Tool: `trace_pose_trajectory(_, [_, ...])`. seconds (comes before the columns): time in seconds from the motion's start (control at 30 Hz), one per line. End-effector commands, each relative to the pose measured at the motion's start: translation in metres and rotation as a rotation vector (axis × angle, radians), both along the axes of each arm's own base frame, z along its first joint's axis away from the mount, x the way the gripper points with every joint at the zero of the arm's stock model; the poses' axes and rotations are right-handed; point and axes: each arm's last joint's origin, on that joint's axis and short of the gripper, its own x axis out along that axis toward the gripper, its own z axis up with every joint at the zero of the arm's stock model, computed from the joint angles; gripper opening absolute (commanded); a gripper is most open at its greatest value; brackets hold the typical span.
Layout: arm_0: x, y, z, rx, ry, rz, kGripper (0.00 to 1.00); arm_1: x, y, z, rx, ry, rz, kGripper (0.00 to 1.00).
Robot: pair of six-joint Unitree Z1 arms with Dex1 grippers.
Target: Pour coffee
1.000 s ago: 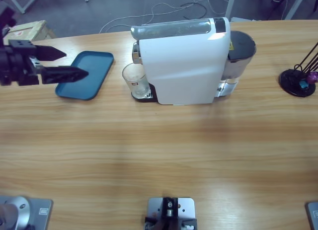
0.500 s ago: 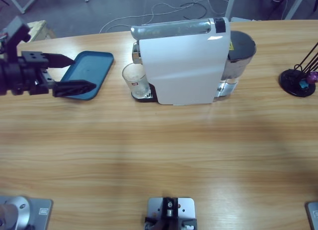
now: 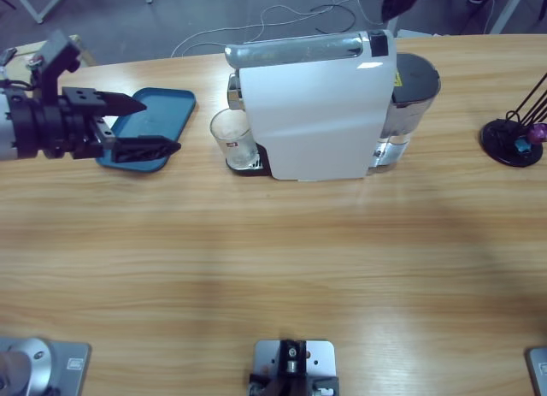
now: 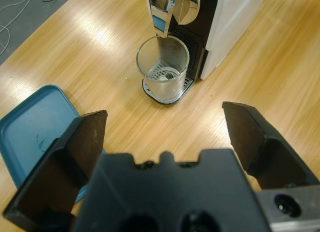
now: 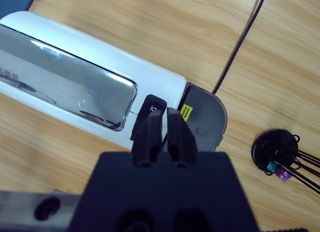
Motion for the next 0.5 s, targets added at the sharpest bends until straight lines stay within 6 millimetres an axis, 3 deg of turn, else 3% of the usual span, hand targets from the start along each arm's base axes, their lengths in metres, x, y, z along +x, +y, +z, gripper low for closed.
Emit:
trace_pose_trajectory(0.03, [-0.0002, -0.0035, -0.0173, 0.025, 0.048, -0.025, 0.991, 0.0118, 0.0153, -0.0217, -0.011, 0.052, 0.027, 0.000])
trace_pose_trajectory(0.5, [0.0006, -0.0041, -0.0188, 0.024, 0.051, -0.025, 0.991, 0.0083, 0.0161, -0.0268, -0.019, 0.084, 0.031, 0.000])
